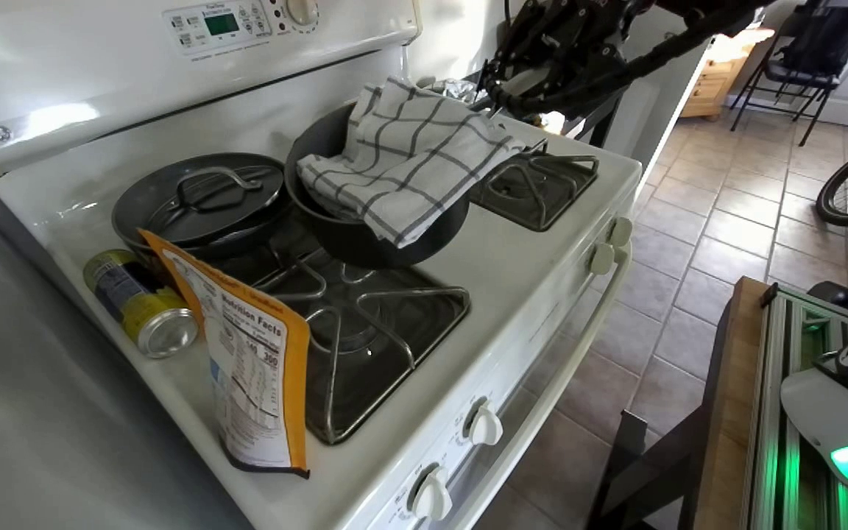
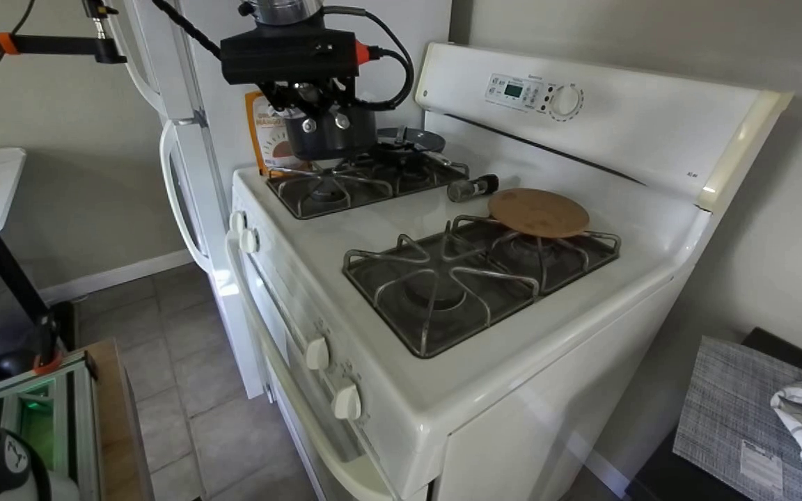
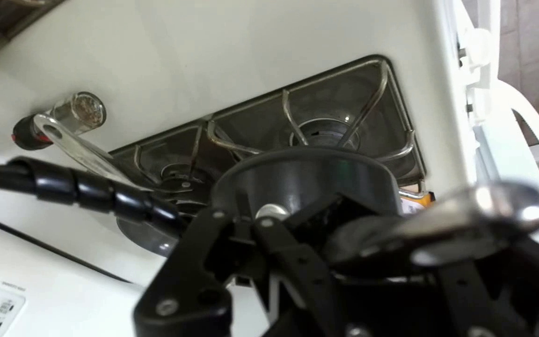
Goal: Move the pot to the front left plate on the stove.
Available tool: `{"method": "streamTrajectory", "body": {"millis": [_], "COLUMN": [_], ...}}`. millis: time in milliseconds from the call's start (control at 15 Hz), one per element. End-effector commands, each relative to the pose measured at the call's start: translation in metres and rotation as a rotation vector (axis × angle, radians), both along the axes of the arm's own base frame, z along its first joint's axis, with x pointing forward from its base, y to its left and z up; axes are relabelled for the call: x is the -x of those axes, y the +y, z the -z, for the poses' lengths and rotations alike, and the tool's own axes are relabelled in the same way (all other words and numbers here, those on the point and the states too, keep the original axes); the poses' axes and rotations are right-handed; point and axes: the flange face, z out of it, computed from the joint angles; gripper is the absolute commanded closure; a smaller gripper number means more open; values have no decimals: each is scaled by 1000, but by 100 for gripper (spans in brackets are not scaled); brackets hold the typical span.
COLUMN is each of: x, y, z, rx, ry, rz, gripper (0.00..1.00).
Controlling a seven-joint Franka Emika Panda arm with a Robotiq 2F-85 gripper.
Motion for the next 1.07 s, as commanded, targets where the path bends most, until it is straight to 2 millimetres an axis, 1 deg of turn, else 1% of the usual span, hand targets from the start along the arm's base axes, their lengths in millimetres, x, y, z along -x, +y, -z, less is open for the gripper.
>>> {"method": "streamTrajectory", "body": {"millis": [0,333,467,667,1000], "x": [-10,-14,-15,-21,-27], "y": [6,21,22,22,25], "z": [-9,0,4,15,31], "rx": [-74,-141,-158,-195,-209], "ry": [-85,-93,-93,-89,-66], "rz": [-31,-101,-118,-143,-176], "gripper": [100,100,100,100,100]}}
